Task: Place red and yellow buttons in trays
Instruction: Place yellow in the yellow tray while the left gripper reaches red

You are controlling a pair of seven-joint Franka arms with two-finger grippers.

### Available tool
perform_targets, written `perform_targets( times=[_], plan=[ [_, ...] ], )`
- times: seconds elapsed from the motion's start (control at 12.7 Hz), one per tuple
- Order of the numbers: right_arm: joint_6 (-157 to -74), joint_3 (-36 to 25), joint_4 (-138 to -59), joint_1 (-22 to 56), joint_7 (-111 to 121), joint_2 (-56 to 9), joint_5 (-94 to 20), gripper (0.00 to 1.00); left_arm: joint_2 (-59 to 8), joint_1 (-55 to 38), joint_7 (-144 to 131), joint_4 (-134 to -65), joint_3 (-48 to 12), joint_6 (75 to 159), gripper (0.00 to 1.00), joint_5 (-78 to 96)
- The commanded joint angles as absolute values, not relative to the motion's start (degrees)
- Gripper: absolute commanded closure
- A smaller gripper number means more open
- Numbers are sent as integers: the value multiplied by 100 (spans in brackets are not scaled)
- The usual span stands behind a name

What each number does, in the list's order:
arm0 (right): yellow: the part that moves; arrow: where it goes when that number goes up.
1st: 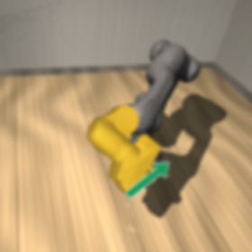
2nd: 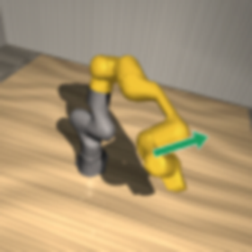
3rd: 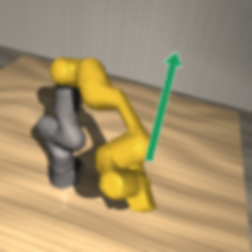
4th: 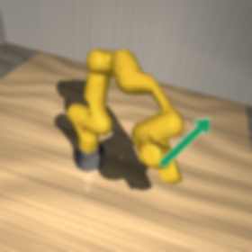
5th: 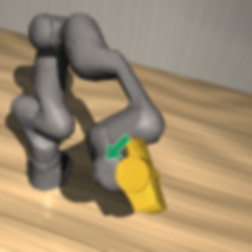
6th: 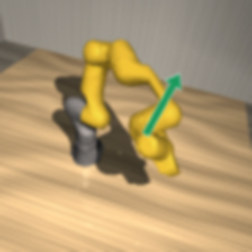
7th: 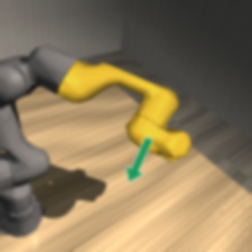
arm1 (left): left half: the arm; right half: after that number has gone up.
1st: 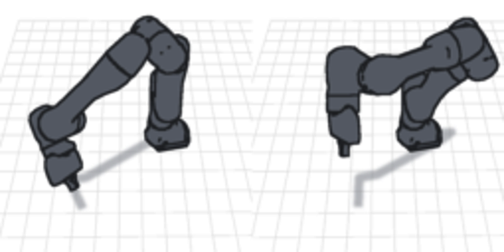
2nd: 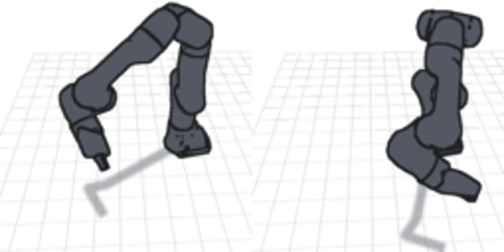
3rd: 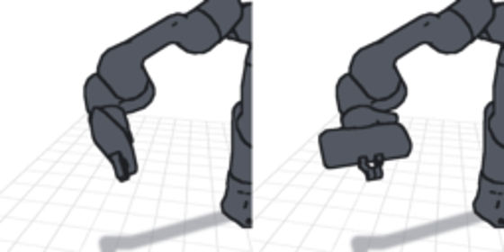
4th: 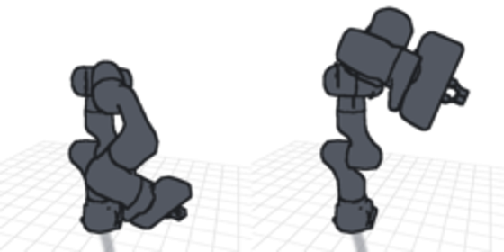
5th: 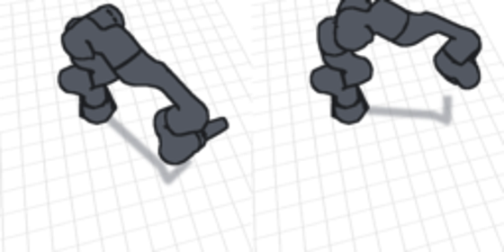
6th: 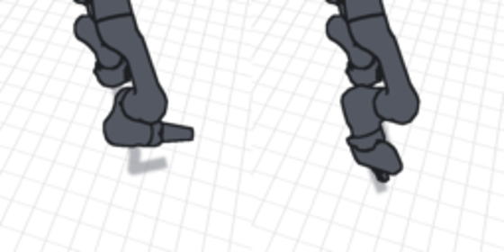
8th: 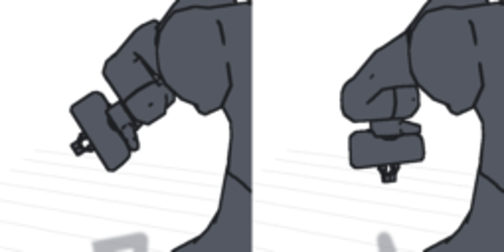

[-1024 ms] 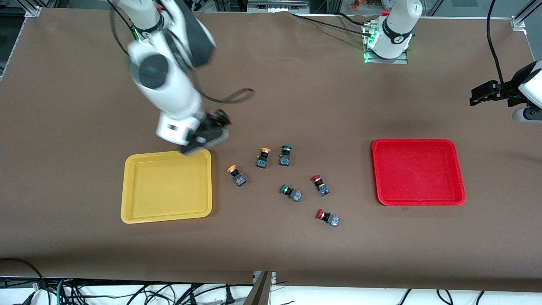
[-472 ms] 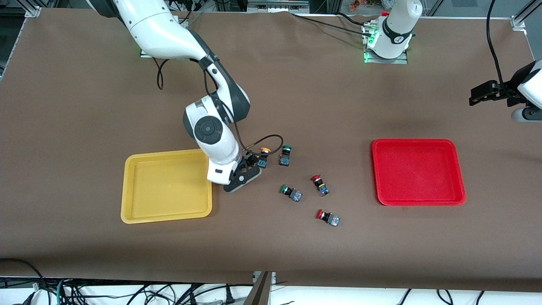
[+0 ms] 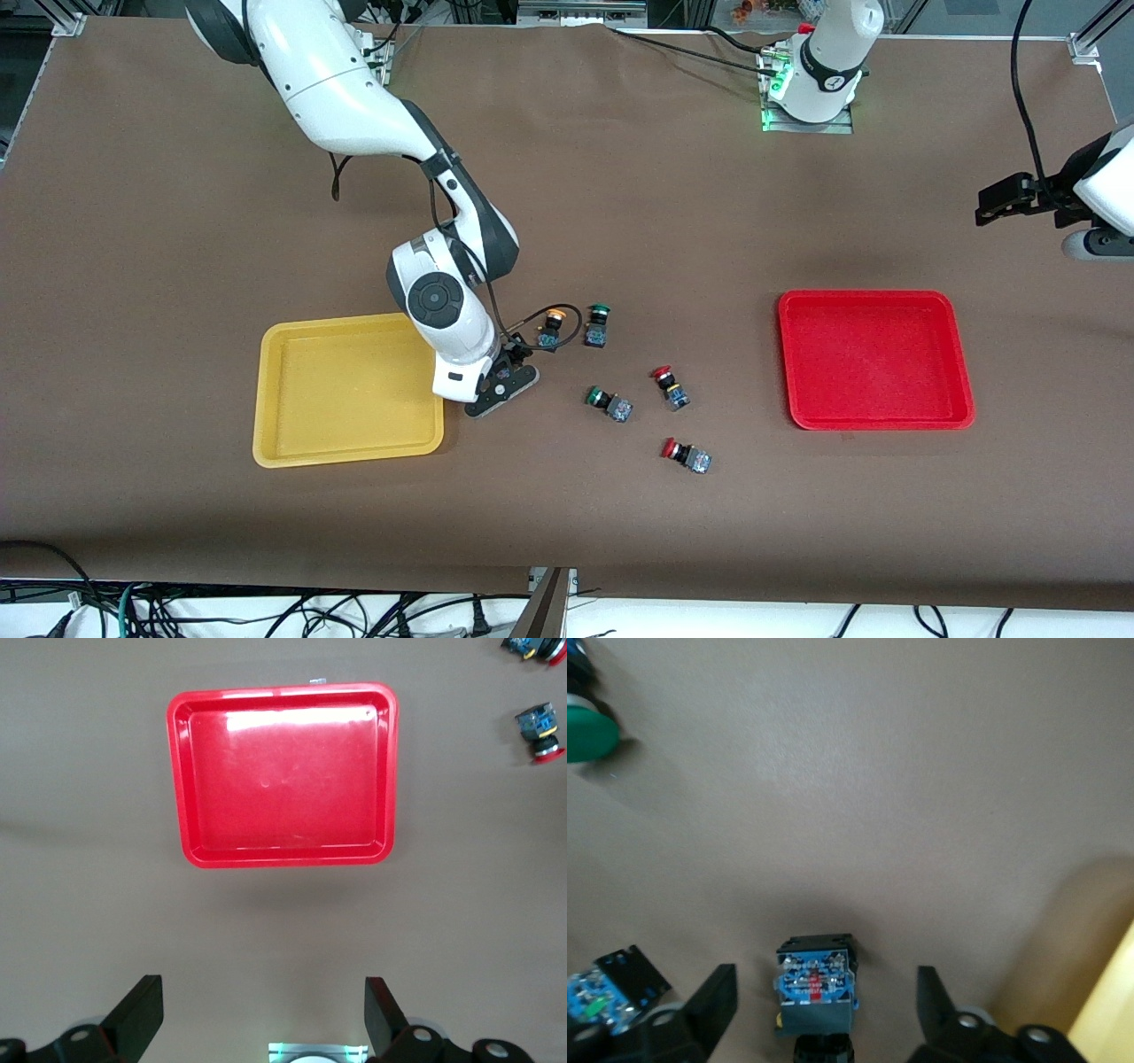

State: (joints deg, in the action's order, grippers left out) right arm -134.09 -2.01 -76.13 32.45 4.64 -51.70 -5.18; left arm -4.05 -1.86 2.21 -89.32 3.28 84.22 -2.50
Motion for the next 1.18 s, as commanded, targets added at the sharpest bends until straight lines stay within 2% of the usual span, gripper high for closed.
perform_targets(
  times=[0.0,0.16,0.24,0.31,0.39,0.63,0.87,1.02,1.1],
  plan=[
    [-13491,-176,-7717,3182,422,-5133,-895,43,-711,-499,-35,-8745,273,8516,0,-237],
    [-13491,-176,-7717,3182,413,-5185,-1098,65,-1018,-912,-70,-8728,272,8534,0,-272],
    [-13491,-176,-7699,3182,474,-5177,-1220,83,-1220,-1062,-96,-8719,264,8560,0,-255],
    [-13343,-176,-7691,3173,492,-5081,-1265,97,-1448,-1090,-158,-8623,272,8752,0,-237],
    [-12959,-184,-7630,3121,501,-4923,-1266,100,-1694,-1081,-332,-8544,272,9137,0,-185],
    [-11675,-290,-7445,2796,1130,-4360,-1073,100,-2432,-1203,-1611,-8525,272,10333,0,-158],
    [-11785,-702,-7619,2384,2719,-4341,-808,93,-3126,-1441,-3369,-8491,272,11142,0,95],
    [-12337,-703,-8013,1997,3564,-4351,-826,80,-3767,-1485,-4258,-8070,264,11958,0,490],
    [-12514,-686,-8164,1839,3951,-4351,-896,65,-3962,-1633,-4846,-7799,272,12101,0,623]
  ],
)
